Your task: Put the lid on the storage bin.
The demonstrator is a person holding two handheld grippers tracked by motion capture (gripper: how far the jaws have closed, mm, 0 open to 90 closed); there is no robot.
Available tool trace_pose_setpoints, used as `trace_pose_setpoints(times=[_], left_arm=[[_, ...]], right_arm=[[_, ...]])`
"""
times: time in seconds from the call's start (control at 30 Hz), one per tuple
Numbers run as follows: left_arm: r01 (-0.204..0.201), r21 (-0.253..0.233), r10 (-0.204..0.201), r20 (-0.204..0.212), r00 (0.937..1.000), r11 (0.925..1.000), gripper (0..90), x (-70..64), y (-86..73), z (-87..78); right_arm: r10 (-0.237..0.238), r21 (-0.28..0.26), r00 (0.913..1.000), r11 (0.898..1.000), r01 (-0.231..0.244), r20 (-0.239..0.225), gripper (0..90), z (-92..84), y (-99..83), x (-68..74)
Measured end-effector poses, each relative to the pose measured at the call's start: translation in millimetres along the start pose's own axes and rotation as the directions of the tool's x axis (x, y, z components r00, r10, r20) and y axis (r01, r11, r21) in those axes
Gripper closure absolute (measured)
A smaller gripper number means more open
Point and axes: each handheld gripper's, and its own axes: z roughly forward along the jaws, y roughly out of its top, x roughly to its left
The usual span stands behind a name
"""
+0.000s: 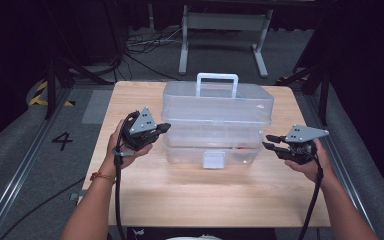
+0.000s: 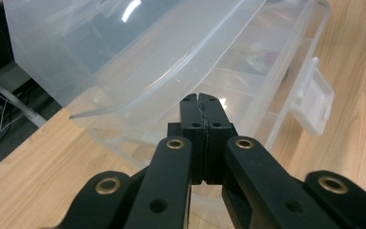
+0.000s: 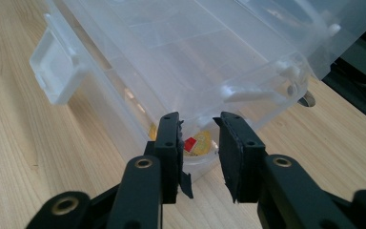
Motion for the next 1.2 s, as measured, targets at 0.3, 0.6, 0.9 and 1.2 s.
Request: trace_pose_setpoints(times=[0.3,0.6,0.9,1.2], left_arm=[[0.016,0.023,-0.017,0.022,0.9996,0.9996,90.0,-7.8,-11.1,3.6],[0.027,0.042,-0.029,0.032,0.9991,0.9987,90.0,-10.0,-19.4,4.6],[0.014,0.106,-0.018,0.040,0.9991,0.9942,90.0,-15.7,-25.5,10.3],[0.020,0.139,-0.026,0.037,0.9990,0.9901,90.0,-18.6,-34.5,13.4]], right_arm=[[0.021,0.011,0.9998,1.000,-0.021,0.006,64.9,1.0,-3.5,-2.8],[0.028,0.025,0.9996,0.999,-0.028,0.008,63.8,2.8,-6.3,-4.2],[0.026,0.041,0.9997,0.999,-0.026,-0.001,62.8,6.7,-8.9,-2.9],[0.033,0.085,0.9993,0.996,-0.031,-0.021,51.7,13.3,-11.9,-1.1]])
